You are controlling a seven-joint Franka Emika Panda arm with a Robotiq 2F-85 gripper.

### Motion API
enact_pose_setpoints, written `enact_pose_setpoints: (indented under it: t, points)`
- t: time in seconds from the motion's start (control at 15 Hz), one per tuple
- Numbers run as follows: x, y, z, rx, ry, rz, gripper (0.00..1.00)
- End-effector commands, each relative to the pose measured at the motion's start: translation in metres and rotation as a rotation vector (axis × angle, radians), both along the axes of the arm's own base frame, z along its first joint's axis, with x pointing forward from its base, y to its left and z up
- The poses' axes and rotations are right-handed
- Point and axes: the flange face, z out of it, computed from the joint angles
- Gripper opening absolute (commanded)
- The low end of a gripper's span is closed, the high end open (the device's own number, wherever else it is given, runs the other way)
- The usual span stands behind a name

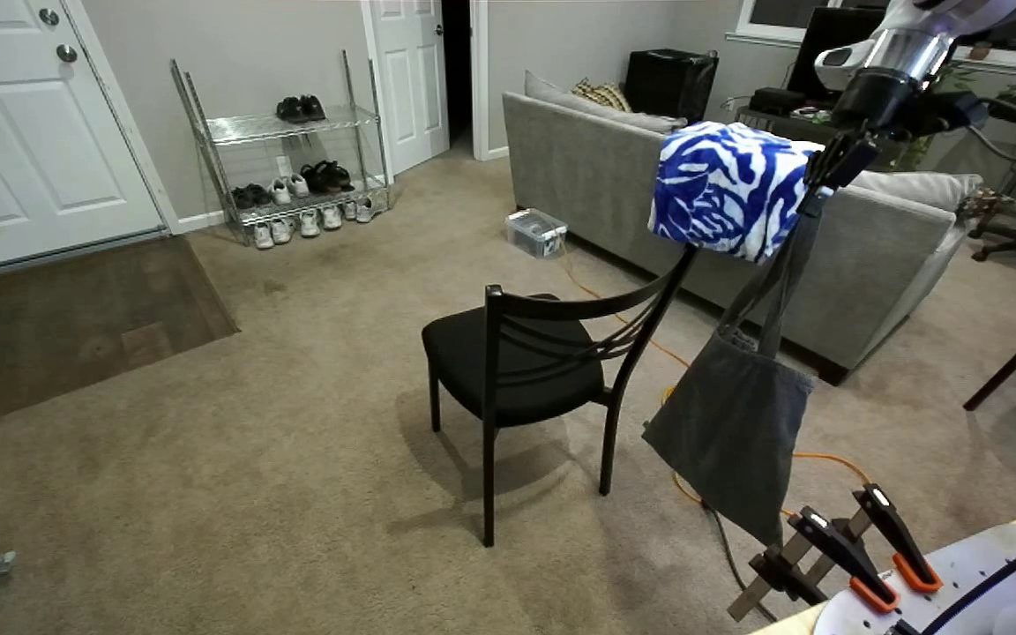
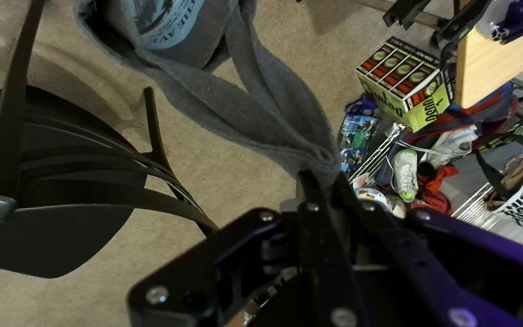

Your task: Move the bag to the right side of the chair

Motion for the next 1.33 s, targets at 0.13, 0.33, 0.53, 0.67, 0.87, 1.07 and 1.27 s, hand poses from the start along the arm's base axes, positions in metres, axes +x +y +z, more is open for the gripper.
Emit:
enact_pose_setpoints:
  t: [0.13, 0.33, 0.53, 0.67, 0.87, 1.07, 1.27]
  points:
    - [0.0, -0.001, 0.001, 0.0, 0.001, 0.0, 0.1]
    - [-0.002, -0.009, -0.001, -0.007, 0.025, 0.003, 0.02]
    - [-0.002, -0.029, 0.001, -0.044, 0.045, 0.003, 0.02]
    - [-0.002, -0.042, 0.007, -0.079, 0.052, 0.019, 0.02]
    - [0.001, -0.056, 0.016, -0.182, 0.069, 0.094, 0.02]
    - [0.009, -0.064, 0.019, -0.279, 0.063, 0.129, 0.02]
    - [0.023, -0.071, 0.015, -0.338, 0.059, 0.135, 0.02]
